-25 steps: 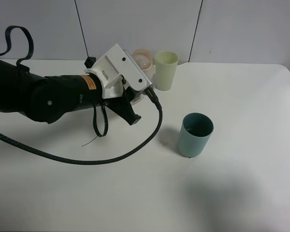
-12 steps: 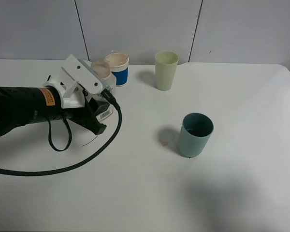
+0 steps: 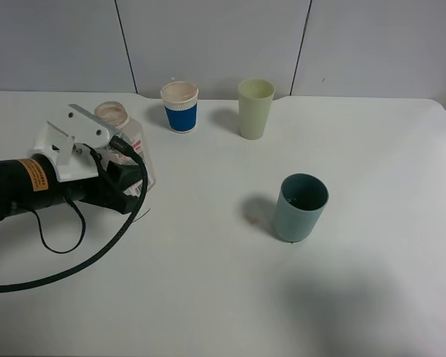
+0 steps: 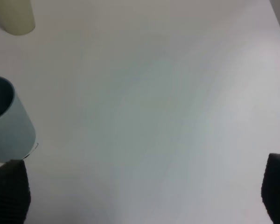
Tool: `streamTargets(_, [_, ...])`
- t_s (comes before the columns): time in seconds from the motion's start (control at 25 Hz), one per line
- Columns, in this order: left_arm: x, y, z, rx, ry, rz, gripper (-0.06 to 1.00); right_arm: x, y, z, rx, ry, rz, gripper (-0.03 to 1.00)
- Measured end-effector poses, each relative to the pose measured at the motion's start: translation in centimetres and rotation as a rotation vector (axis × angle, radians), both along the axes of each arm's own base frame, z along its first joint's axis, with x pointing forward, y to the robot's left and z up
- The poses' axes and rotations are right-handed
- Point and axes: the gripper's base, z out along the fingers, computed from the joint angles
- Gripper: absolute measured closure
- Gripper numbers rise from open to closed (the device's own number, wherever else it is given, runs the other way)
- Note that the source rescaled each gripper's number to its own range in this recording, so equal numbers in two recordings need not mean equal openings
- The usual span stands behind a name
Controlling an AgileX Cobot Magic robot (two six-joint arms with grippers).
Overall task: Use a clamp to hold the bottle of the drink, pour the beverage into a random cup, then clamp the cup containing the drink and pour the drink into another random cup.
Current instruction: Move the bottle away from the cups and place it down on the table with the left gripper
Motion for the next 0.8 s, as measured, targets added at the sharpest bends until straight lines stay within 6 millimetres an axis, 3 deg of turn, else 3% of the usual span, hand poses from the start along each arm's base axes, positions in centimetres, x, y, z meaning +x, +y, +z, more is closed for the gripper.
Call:
streamTargets(0.24, [-0.1,1.4,-0.5,0.028,-0.005,-0.026,0.89,0.0,0.0,0.0,0.0,0.0,0.0,-0.03])
streamTargets(0.8, [-0.2,0.9,-2.8,0.016,0.038,-0.084,0.89,0.0,0.0,0.0,0.0,0.0,0.0,-0.03])
